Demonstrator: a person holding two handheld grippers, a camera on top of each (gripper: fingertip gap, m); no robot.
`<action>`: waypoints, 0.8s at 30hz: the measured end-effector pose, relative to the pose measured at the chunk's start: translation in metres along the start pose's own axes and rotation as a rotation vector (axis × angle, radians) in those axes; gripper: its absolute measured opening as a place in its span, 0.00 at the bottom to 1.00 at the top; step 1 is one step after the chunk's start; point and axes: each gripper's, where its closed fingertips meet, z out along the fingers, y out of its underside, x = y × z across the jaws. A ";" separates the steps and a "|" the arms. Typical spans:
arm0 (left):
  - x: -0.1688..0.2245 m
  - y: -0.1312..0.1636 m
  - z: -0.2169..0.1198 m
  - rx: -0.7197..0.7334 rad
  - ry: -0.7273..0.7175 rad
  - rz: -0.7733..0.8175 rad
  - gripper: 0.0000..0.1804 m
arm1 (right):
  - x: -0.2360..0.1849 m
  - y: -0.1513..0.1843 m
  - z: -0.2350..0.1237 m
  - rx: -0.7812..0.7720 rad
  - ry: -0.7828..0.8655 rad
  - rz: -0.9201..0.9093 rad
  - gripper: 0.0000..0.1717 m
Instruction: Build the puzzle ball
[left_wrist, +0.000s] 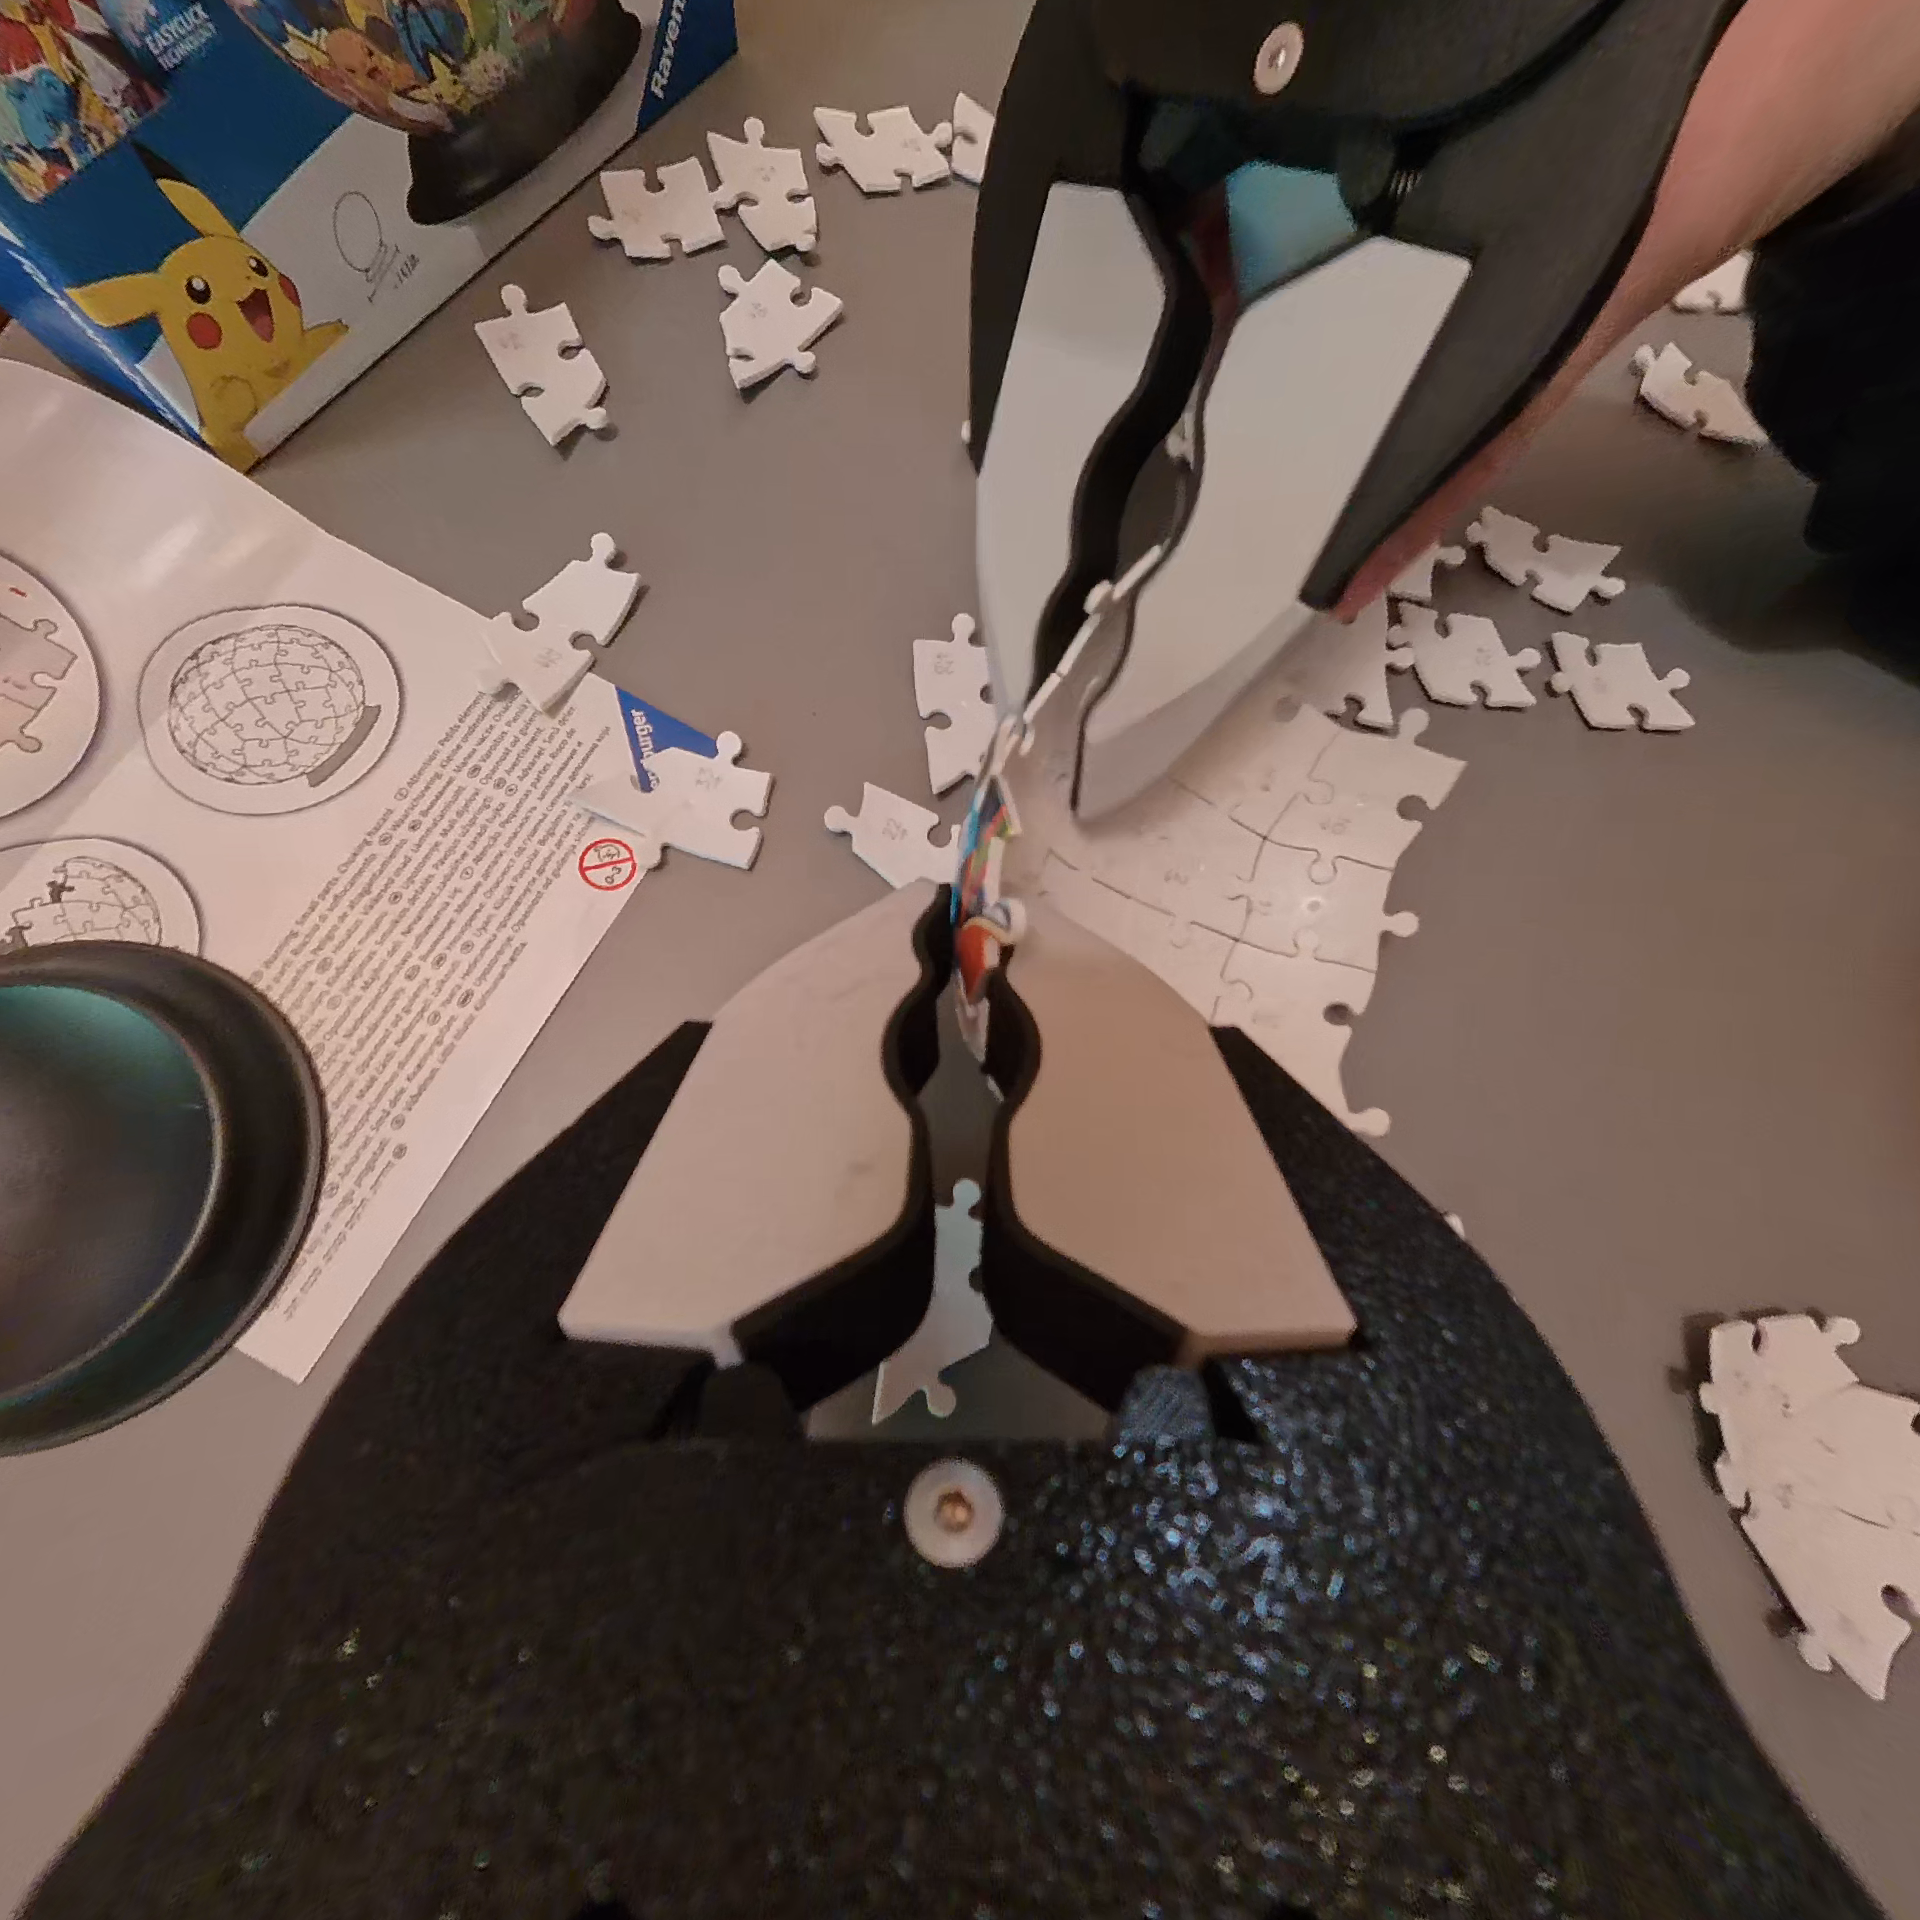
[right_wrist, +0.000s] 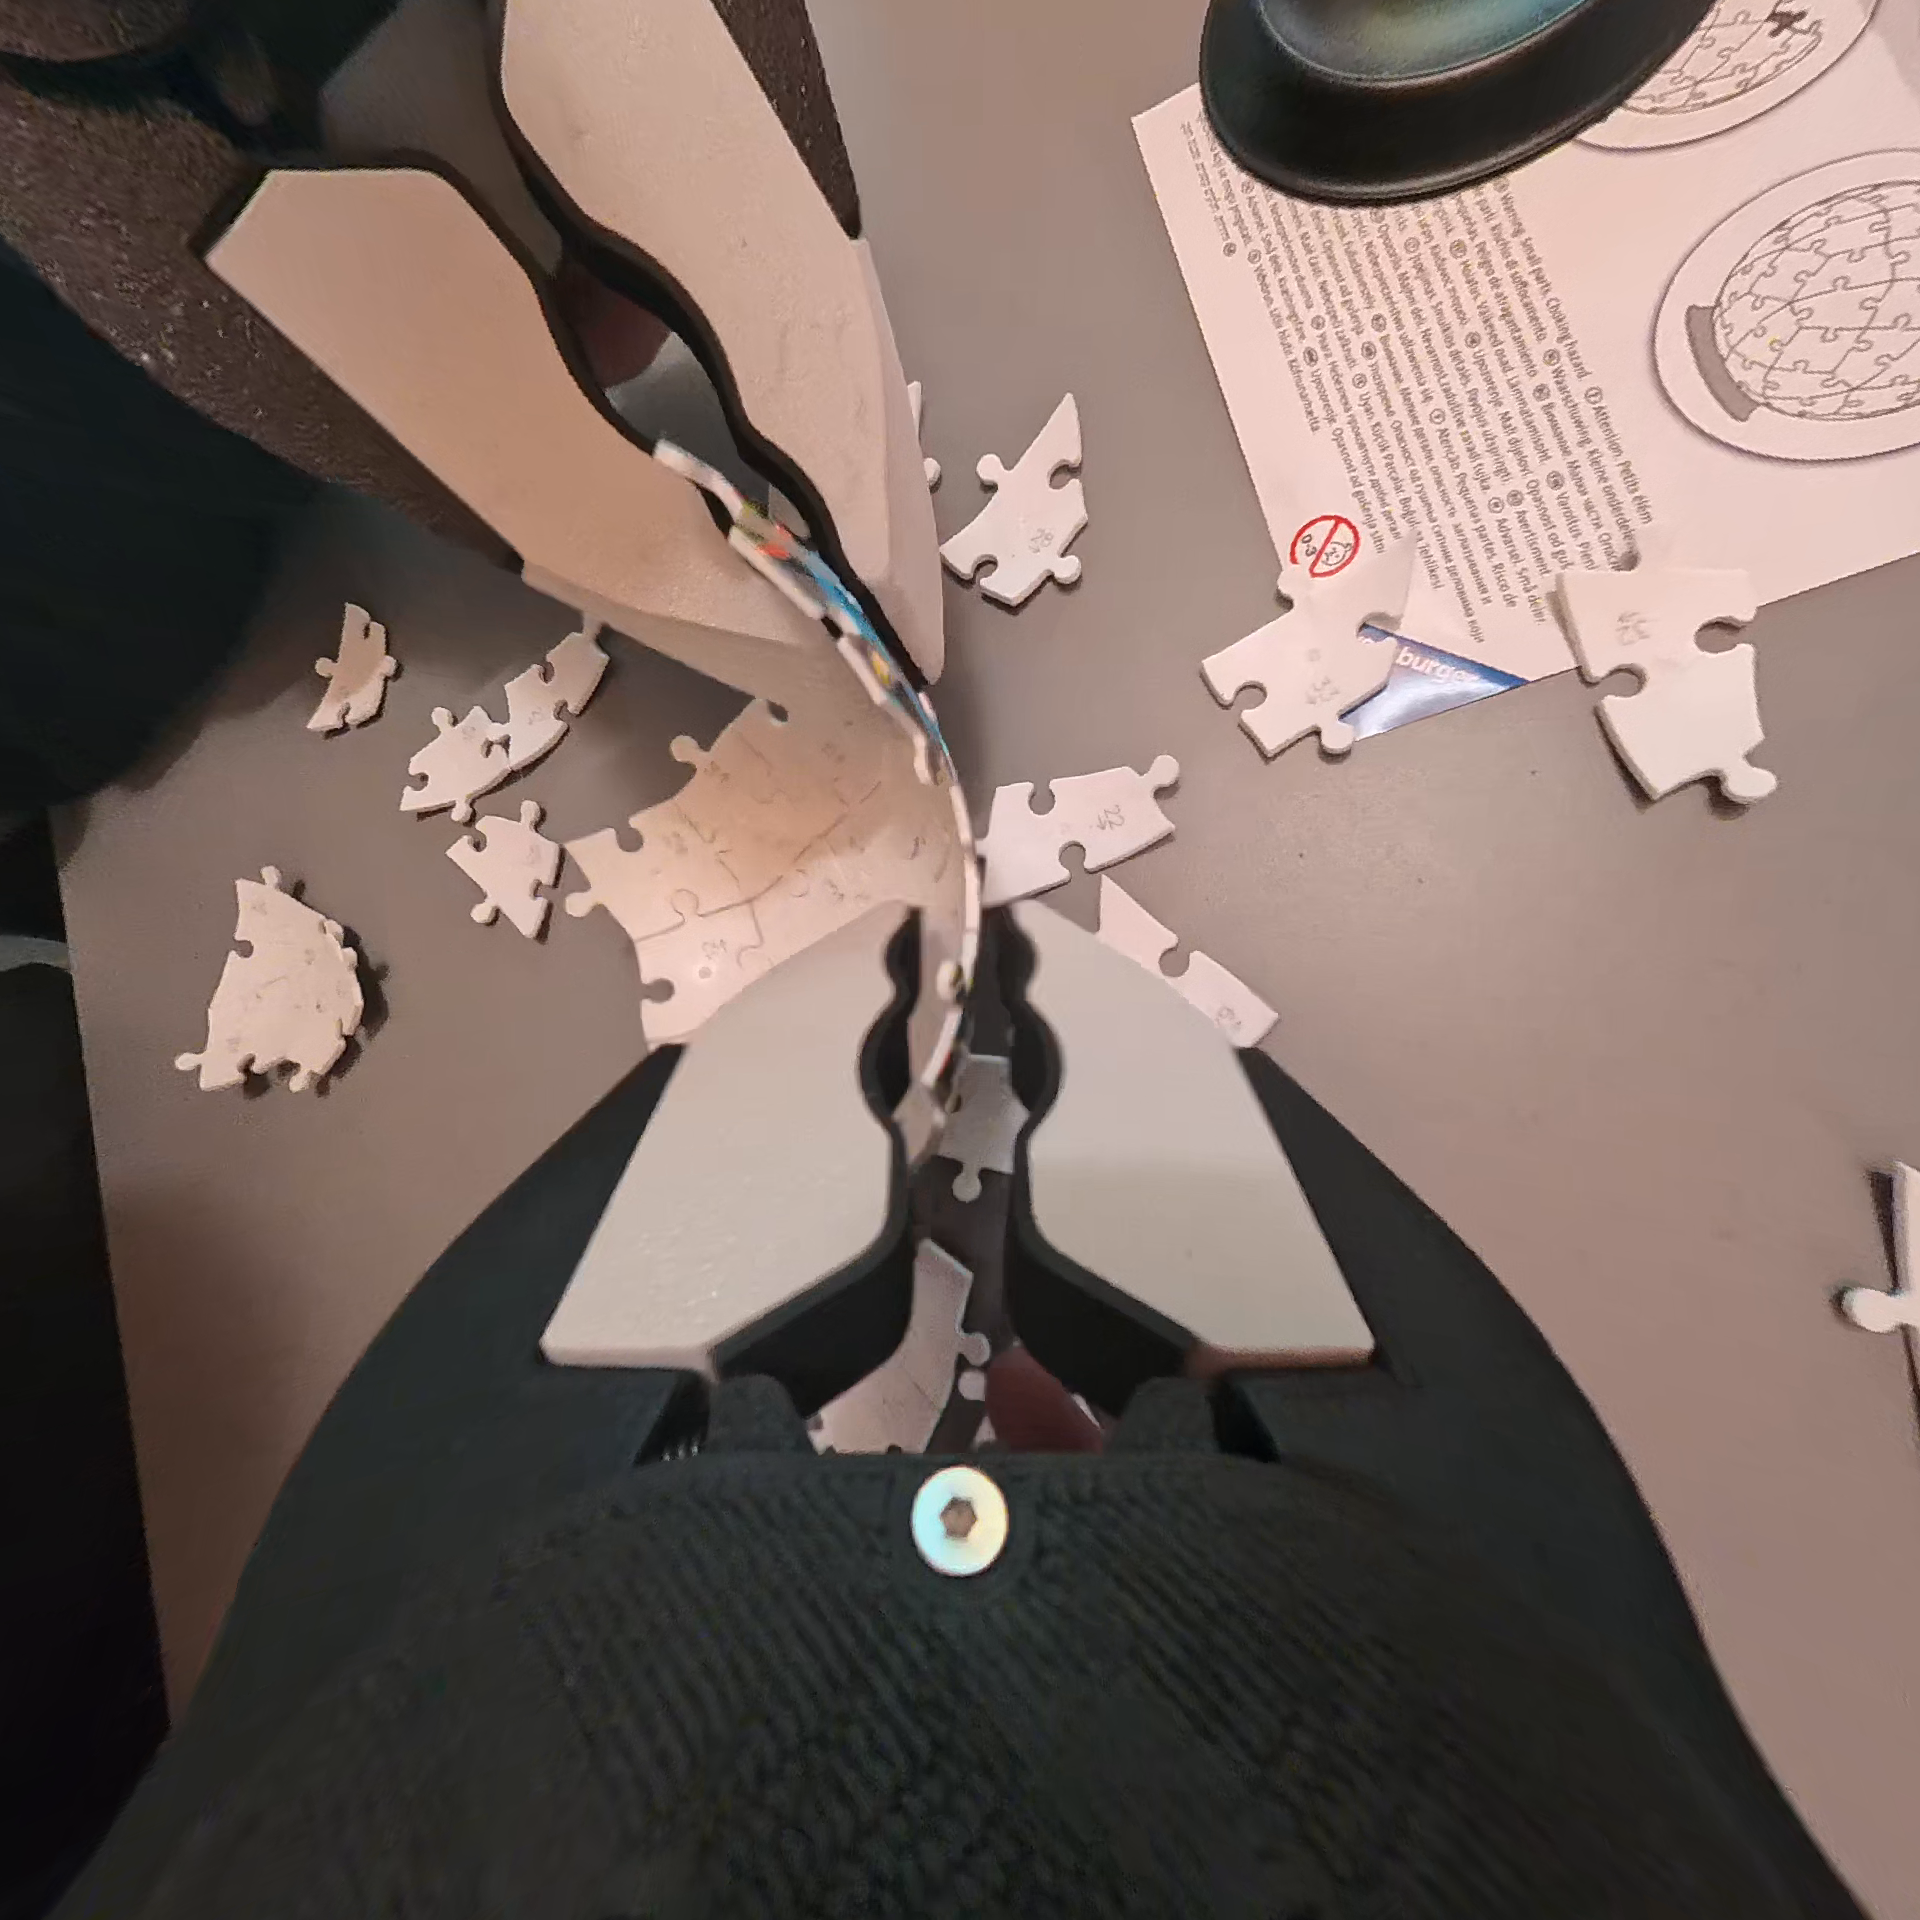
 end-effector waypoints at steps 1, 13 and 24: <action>0.001 -0.001 0.000 0.007 0.002 -0.001 0.01 | -0.001 0.000 0.002 -0.004 -0.005 0.007 0.11; -0.001 -0.001 0.000 0.007 -0.009 0.004 0.01 | 0.000 0.000 0.003 -0.022 0.003 0.030 0.02; 0.001 0.002 -0.001 -0.021 -0.004 0.002 0.14 | -0.005 0.007 0.002 -0.049 -0.041 0.041 0.03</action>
